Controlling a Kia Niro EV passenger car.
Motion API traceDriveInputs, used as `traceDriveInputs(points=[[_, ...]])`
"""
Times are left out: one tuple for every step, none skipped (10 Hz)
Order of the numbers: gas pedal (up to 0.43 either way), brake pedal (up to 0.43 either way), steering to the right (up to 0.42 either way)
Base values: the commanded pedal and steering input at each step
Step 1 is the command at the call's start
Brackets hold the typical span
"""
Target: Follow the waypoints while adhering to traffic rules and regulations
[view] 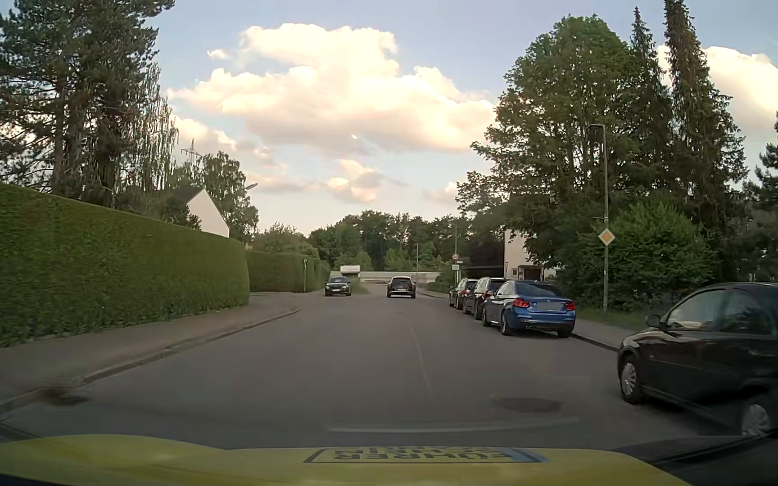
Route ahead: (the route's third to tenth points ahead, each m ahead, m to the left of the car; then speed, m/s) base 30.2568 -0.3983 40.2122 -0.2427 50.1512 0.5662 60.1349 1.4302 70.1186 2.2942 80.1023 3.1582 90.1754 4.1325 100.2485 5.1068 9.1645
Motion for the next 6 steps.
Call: traceDriveInputs(points=[[0.087,0.000,-0.001],[0.087,0.000,0.000],[0.079,0.000,0.000],[0.079,0.000,0.000],[0.079,0.000,0.000],[0.079,0.000,0.000]])
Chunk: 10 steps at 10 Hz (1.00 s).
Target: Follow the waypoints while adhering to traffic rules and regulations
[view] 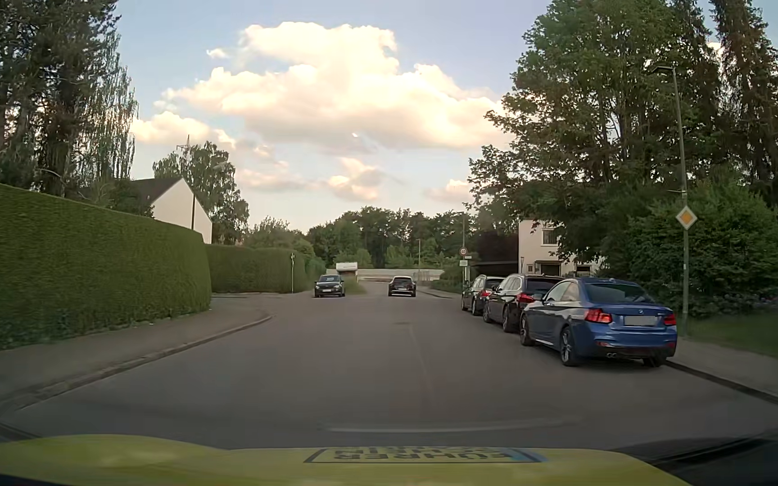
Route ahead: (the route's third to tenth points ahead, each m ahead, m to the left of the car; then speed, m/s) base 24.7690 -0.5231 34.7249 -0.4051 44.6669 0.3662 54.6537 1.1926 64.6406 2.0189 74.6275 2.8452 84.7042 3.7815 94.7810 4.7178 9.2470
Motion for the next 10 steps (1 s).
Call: traceDriveInputs(points=[[0.079,0.000,0.000],[0.079,0.000,0.000],[0.079,0.000,0.000],[0.079,0.000,0.000],[0.079,0.000,0.000],[0.079,0.000,0.000],[0.079,0.000,0.000],[0.079,0.000,0.000],[0.079,0.000,0.000],[0.079,0.000,0.000]])
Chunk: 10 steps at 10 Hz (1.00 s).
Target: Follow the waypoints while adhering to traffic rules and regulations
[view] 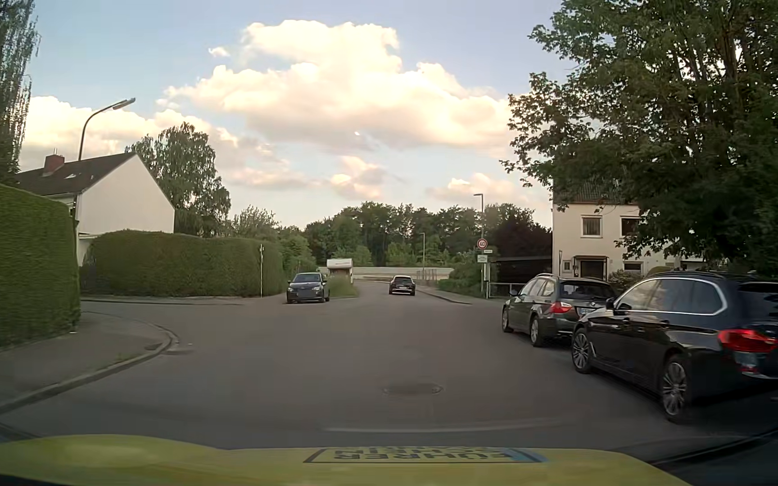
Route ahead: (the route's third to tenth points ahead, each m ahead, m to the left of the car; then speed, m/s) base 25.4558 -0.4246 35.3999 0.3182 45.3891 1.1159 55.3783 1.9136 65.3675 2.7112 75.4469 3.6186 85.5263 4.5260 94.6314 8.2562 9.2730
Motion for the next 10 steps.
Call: traceDriveInputs(points=[[0.079,0.000,0.000],[0.079,0.000,0.000],[0.079,0.000,0.000],[0.067,0.000,0.000],[0.059,0.000,0.002],[0.028,0.000,0.003],[0.028,0.000,0.005],[0.028,0.000,0.007],[0.028,0.000,0.006],[0.028,0.000,0.008]])
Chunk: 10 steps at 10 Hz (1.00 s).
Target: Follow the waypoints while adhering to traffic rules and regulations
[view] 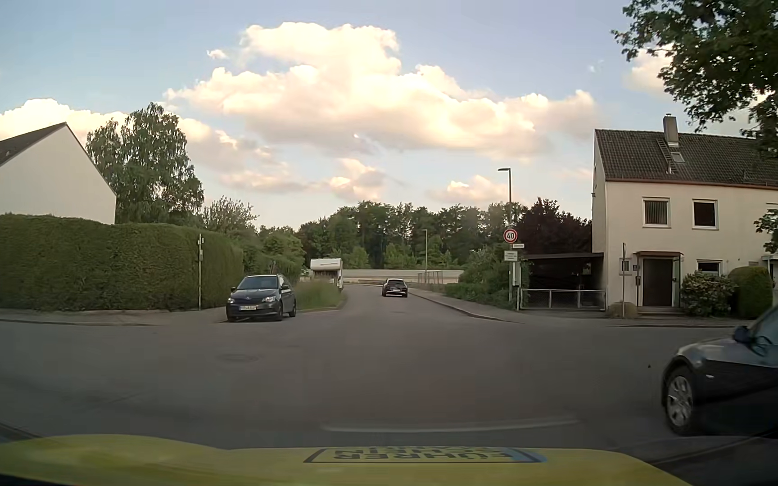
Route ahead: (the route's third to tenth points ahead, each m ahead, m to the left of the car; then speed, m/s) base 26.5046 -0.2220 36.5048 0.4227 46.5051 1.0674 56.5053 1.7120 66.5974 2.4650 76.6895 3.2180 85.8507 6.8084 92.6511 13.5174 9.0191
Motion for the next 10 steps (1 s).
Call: traceDriveInputs(points=[[0.028,0.000,0.008],[0.028,0.000,0.008],[0.039,0.000,0.007],[0.039,0.000,0.007],[0.039,0.000,0.006],[0.039,0.000,0.005],[0.039,0.000,0.005],[0.039,0.000,0.006],[0.039,0.000,0.006],[0.079,0.000,0.006]])
